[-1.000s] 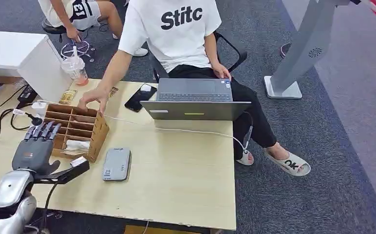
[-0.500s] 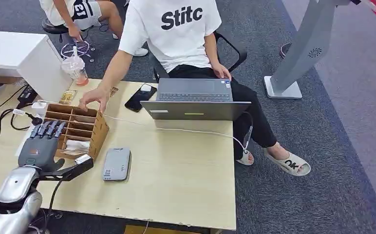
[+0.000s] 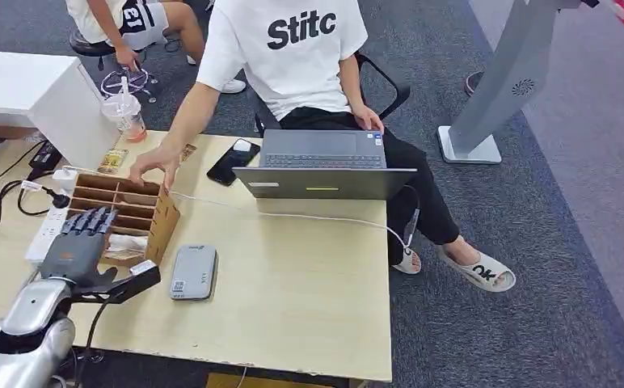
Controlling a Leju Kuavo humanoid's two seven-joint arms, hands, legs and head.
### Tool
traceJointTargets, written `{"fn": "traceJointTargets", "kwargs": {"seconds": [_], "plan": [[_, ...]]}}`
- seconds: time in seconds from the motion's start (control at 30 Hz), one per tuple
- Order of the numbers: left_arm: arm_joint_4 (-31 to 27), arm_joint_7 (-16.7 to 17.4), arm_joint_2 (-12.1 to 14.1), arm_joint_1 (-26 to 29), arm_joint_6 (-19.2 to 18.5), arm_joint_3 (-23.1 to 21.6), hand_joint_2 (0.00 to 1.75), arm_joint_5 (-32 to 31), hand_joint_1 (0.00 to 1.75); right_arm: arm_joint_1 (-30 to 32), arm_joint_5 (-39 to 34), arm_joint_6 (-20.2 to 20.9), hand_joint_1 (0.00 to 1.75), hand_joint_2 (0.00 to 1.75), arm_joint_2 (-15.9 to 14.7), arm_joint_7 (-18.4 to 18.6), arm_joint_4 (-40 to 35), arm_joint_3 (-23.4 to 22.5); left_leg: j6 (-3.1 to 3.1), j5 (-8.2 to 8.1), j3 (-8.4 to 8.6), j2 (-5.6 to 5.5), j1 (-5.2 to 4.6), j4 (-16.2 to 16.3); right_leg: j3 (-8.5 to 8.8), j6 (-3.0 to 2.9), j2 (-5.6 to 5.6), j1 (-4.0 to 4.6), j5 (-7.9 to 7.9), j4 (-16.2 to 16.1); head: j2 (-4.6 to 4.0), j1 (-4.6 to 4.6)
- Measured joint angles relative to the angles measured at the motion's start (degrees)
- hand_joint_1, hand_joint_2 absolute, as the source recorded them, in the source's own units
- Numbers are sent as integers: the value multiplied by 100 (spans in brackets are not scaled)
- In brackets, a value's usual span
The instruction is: Pass the card to the sensor for recognition and then transmit it.
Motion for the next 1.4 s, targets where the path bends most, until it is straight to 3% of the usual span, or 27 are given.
{"fn": "traceJointTargets", "kwargs": {"seconds": [0.07,0.1,0.13,0.17,0.33,1.4], "plan": [[6,7,-7,0,0,0,175,20,63,1,4,0,0,175,0,-2,0,0,0,0,0,0,0,0,0,0,0,0,0,0,0,0],[6,7,-7,0,0,0,175,31,63,0,7,0,0,175,0,-2,0,0,0,0,0,0,0,0,0,0,0,0,0,0,0,0],[7,7,-7,0,0,0,175,39,131,0,13,0,0,175,0,-2,0,0,0,0,0,0,0,0,0,0,0,0,0,0,0,0],[7,7,-7,1,2,0,175,42,162,0,18,0,0,175,0,-2,0,0,0,0,0,0,0,0,0,0,0,0,0,0,0,0],[9,7,-9,2,22,0,175,77,173,0,37,0,0,175,0,-9,0,0,0,0,0,0,0,0,0,0,0,0,0,0,0,0],[6,-11,-7,7,164,0,175,127,175,1,70,9,0,175,0,-11,0,0,0,0,-1,0,0,0,0,0,0,0,0,0,0,0]]}}
